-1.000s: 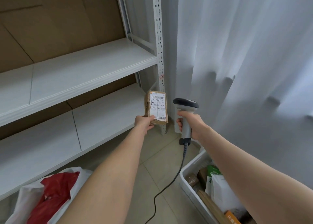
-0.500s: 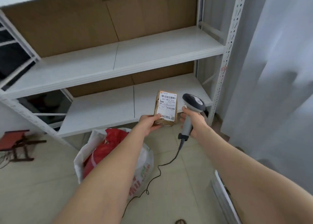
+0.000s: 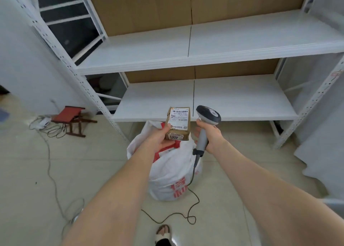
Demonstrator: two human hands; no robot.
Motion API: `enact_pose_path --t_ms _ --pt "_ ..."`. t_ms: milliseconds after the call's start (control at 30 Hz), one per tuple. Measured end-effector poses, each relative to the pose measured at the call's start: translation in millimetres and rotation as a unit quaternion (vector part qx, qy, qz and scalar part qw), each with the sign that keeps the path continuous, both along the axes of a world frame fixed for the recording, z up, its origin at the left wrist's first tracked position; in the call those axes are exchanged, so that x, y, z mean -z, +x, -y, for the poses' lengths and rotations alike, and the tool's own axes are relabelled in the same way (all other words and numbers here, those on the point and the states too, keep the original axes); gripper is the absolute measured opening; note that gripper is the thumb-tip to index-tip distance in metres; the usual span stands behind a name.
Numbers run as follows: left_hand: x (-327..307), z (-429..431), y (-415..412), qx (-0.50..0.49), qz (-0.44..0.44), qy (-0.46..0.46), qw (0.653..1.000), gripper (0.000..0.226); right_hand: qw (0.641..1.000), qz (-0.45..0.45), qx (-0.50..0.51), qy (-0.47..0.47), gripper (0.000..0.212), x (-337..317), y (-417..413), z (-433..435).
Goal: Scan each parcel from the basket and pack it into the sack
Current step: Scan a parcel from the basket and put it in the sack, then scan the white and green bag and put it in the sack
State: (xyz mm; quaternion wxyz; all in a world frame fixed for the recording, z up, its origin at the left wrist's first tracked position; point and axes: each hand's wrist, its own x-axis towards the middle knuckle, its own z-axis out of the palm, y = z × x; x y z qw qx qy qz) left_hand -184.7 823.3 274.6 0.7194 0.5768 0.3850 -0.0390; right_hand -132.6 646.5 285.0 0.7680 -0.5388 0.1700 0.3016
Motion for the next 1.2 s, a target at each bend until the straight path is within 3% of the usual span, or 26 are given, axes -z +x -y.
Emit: enact_pose_path --t_ms 100,233,367,600,767,900,1000,1100,1200 --pt "21.7 -62.2 3.8 -0.026 -0.01 0.023 0.999 0.026 1.0 -0.006 -0.007 0.006 0.016 15.5 7.9 -62.2" --pt "60.9 -150.2 14.0 -0.075 -0.024 0.02 0.997 0.018 0.999 -0.033 -0.012 0.001 0.029 44.8 24.9 -151.0" --pt "105.9 -226.3 24.0 -0.114 -0.076 0.002 0.991 0.03 0.998 -0.064 0.0 -0.014 0.029 82.4 38.6 -225.8" --pt "207.3 -272.0 40.9 -0.126 -0.193 -0.088 0.969 0.026 0.994 -0.093 0.0 -0.056 0.033 160.7 71.4 -290.3" --pt "281.0 -290.2 72.3 -0.179 -0.173 -0.134 0.959 0.028 0.992 -0.095 -0.016 -0.085 0.017 226.3 98.0 -315.9" --pt "322.2 -316.2 84.5 -0.228 -0.132 -0.138 0.955 0.008 0.99 -0.102 -0.031 -0.094 0.029 268.6 110.5 -326.3" --pt "343.5 -326.1 91.0 -0.314 -0.094 -0.089 0.94 0.02 0.989 -0.113 -0.026 -0.087 0.022 288.3 116.3 -329.5" --pt "356.7 -320.8 100.7 -0.218 -0.157 0.016 0.963 0.033 0.987 -0.124 -0.038 -0.094 0.023 300.3 118.8 -330.2" --pt "360.9 -315.4 104.8 -0.136 -0.258 0.011 0.956 0.033 0.985 -0.13 -0.054 -0.102 0.034 306.2 117.9 -326.5"
